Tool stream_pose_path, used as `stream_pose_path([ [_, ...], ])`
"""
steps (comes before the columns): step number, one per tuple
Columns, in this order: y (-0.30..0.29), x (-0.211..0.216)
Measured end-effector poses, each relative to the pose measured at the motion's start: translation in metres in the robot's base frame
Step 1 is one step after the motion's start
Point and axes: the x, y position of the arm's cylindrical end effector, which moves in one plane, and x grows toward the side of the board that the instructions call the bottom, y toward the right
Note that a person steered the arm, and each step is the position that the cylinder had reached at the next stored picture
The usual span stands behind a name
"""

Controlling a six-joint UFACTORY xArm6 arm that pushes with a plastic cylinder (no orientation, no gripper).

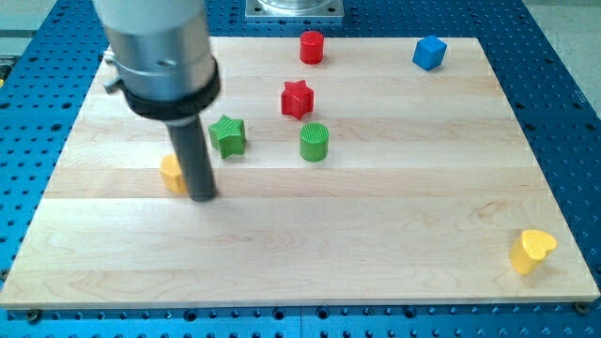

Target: Move the yellow hexagon towards the center left of the board

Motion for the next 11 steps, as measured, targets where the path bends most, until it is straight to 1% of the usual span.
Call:
stream_pose_path([
  [1, -0.083, -0.015],
  [2, -0.079, -0.006],
  [3, -0.07, -0.012],
  [5, -0.024, -0.023],
  [6, -0.093, -0.029],
  [7, -0.11, -0.027],
  [9, -0.099, -0.017],
  [10, -0.076, -0.005],
  [11, -0.001, 0.019],
])
